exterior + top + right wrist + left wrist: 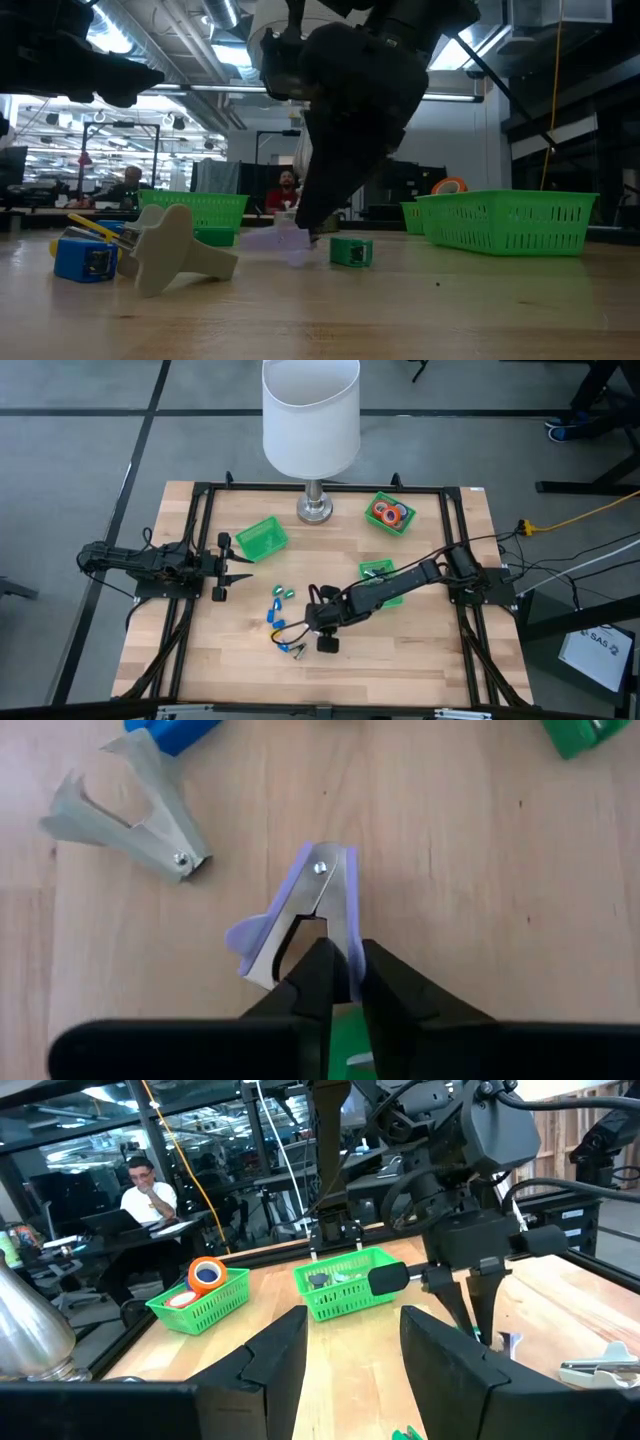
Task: Pick and place Stapler, Stapler remover, tape
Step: Put the purple staple remover into the bottom right green bin
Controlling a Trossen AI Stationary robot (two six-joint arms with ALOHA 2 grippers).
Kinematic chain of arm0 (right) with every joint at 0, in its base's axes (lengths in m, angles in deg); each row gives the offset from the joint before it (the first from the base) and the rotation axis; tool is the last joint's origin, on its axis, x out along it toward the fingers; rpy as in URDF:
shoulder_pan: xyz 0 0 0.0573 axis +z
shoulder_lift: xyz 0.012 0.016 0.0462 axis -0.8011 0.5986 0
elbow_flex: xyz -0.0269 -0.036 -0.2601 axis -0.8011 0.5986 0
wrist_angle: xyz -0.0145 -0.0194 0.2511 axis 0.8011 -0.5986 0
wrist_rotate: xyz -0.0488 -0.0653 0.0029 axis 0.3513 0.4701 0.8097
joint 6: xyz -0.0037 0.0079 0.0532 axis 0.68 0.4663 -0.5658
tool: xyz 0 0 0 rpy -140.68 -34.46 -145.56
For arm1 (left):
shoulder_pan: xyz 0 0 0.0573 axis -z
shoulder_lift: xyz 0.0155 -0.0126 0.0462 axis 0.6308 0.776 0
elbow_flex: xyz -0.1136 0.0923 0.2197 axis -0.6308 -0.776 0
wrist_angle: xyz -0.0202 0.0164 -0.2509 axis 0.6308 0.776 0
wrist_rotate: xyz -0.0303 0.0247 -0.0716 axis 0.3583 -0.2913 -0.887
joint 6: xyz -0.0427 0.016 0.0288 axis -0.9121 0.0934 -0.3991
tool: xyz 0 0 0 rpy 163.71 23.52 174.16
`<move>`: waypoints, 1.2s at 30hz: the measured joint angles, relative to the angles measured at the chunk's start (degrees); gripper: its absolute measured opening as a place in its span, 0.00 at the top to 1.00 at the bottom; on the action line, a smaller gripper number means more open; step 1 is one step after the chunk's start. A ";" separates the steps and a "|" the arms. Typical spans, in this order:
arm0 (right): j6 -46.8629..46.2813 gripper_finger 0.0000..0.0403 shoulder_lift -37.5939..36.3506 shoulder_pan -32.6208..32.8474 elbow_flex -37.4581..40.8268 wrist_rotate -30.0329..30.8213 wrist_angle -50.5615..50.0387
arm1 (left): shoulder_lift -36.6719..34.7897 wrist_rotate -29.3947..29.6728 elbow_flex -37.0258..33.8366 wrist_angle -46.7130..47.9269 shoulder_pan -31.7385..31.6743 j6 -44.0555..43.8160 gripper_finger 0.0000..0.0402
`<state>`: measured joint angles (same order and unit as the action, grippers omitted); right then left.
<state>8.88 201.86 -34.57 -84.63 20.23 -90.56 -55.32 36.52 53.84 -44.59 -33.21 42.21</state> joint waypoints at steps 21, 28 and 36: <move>9.99 0.90 -11.70 -0.84 2.55 1.58 -7.17 | 0.00 0.00 -0.01 0.00 -0.01 0.00 0.61; 7.66 0.90 -21.38 -4.30 15.59 1.59 -4.16 | -0.02 0.00 -0.01 0.00 -0.01 -0.02 0.61; 7.36 0.90 -30.99 -8.57 24.87 -0.23 -3.42 | -0.02 -0.02 -0.01 0.00 -0.01 0.00 0.61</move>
<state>16.24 170.87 -43.14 -59.77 20.00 -93.97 -55.34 36.50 53.83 -44.59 -33.21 42.21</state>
